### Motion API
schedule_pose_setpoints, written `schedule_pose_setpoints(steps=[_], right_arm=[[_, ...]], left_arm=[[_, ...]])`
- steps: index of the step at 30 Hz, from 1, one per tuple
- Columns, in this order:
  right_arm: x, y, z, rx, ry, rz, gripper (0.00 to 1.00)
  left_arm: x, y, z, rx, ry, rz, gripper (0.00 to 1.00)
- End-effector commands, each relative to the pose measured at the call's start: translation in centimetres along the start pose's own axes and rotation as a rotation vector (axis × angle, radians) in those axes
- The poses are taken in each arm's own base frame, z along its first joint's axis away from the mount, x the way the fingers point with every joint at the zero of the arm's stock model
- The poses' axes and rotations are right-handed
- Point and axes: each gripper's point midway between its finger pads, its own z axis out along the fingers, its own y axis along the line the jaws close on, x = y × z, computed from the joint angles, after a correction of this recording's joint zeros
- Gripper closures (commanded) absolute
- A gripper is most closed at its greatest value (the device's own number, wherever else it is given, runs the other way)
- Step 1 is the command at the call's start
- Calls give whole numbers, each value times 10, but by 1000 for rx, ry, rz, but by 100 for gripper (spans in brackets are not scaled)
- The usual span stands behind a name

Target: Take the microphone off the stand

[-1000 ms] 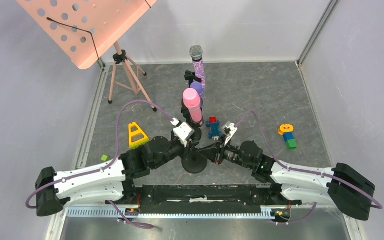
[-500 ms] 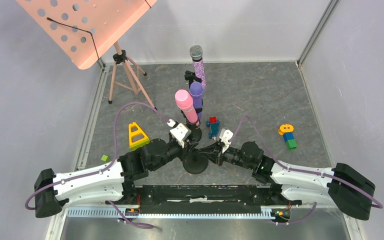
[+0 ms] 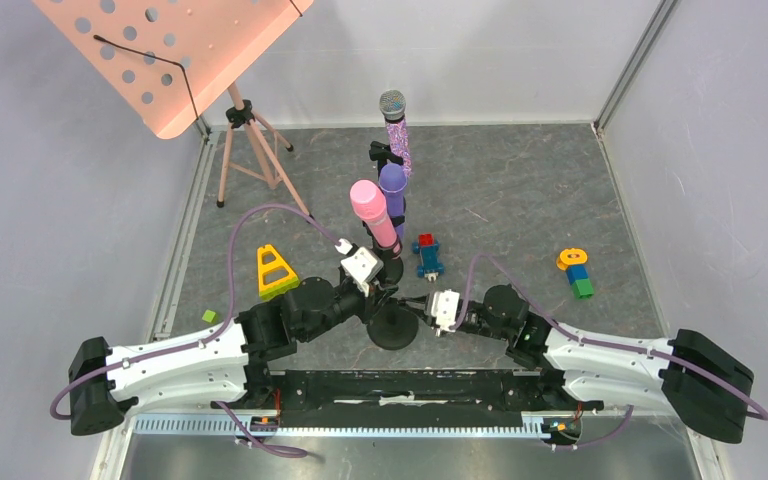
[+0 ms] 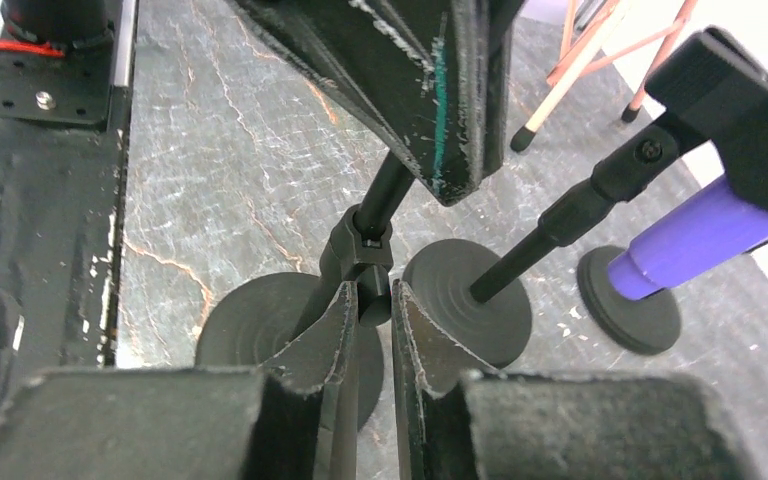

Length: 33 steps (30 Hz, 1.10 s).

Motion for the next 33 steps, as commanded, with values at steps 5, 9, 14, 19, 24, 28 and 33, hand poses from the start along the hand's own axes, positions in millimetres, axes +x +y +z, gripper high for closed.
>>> schedule_pose_setpoints(steps=[5,9,14,19,24,28,33], right_arm=[[4,-9,-3,-34,29,-344,100],[5,-12,-4,-36,46,-425,94],[-5,-13,-8,-3,2,-343,59],[-15,-18,-25,119,-75,-109,46],[-20,-35,-35,276,-105,202,33],[-2,-62,-42,540,-25,647,31],[12,-53,-33,655,39,1141,36]], left_arm=[[-47,-21,-3,77,-119,-79,98],[-47,-21,-3,76,-115,-72,98],[-45,-19,-2,69,-114,-64,98],[-47,-20,-1,72,-112,-55,98],[-48,-20,-1,73,-119,-56,98],[-48,-22,1,81,-122,-63,98],[-50,-22,0,82,-122,-62,98]])
